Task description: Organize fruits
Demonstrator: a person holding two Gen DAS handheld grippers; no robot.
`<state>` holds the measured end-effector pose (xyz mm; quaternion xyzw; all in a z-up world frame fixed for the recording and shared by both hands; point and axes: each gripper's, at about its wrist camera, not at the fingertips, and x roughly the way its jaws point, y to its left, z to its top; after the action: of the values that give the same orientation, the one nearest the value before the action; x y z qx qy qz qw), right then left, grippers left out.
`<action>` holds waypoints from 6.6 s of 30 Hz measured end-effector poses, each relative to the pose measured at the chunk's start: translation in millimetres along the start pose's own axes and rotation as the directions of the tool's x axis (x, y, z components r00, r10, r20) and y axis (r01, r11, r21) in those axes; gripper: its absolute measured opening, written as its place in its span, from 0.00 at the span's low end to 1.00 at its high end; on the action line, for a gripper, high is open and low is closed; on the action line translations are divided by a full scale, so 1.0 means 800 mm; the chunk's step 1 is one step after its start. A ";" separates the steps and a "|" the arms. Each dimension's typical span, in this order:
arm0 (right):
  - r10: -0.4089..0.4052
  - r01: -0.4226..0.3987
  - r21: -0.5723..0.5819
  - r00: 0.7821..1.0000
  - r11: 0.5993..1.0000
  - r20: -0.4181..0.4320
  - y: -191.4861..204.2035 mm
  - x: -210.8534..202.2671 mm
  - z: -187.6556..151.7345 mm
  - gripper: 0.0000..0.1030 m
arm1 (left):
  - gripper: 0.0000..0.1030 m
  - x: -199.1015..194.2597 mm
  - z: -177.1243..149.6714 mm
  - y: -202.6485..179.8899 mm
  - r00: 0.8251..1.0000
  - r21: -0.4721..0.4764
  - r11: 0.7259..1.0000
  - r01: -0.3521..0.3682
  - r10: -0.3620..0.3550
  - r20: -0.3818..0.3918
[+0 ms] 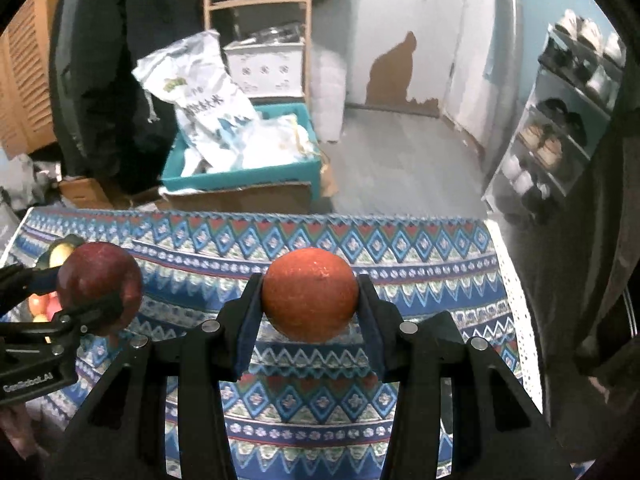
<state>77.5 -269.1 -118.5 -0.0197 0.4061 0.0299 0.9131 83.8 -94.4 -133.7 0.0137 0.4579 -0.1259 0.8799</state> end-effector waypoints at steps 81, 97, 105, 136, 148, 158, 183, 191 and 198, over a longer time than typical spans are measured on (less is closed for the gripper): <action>0.362 -0.418 -0.227 0.898 0.880 -0.251 0.350 0.116 0.006 0.43 | 0.61 -0.004 -0.115 0.307 0.978 -0.332 0.923 -0.195 0.160 -0.131; 0.394 -0.454 -0.207 0.878 0.867 -0.272 0.358 0.121 0.003 0.51 | 0.61 -0.029 -0.114 0.305 0.977 -0.339 0.918 -0.206 0.176 -0.116; 0.395 -0.437 -0.197 0.892 0.877 -0.221 0.345 0.098 0.018 0.52 | 0.69 -0.057 -0.108 0.302 0.977 -0.342 0.916 -0.212 0.198 -0.076; 0.202 -0.181 -0.145 0.969 0.973 0.140 0.248 -0.078 0.077 0.77 | 0.87 -0.179 -0.053 0.227 0.957 -0.271 0.943 -0.191 0.241 0.161; 0.170 -0.145 -0.123 0.959 0.982 0.226 0.203 -0.134 0.075 0.78 | 0.98 -0.213 -0.040 0.195 0.939 -0.238 0.955 -0.179 0.238 0.247; 0.107 -0.087 -0.087 0.957 0.992 0.270 0.157 -0.157 0.065 0.78 | 0.99 -0.220 -0.033 0.175 0.935 -0.213 0.962 -0.168 0.224 0.275; 0.084 -0.065 -0.079 0.957 0.995 0.276 0.139 -0.161 0.059 0.78 | 0.99 -0.221 -0.024 0.147 0.926 -0.165 0.974 -0.158 0.204 0.316; 0.087 -0.067 -0.078 0.957 0.995 0.276 0.138 -0.161 0.059 0.78 | 0.99 -0.224 -0.024 0.146 0.924 -0.169 0.972 -0.161 0.208 0.320; 0.085 -0.066 -0.079 0.957 0.995 0.276 0.138 -0.161 0.059 0.78 | 0.99 -0.223 -0.024 0.145 0.924 -0.169 0.972 -0.162 0.210 0.319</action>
<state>18.7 -160.7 7.6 -0.0312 0.2725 0.0812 0.9582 -2.6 57.9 -10.8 -0.0258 0.3063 -0.0100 0.9515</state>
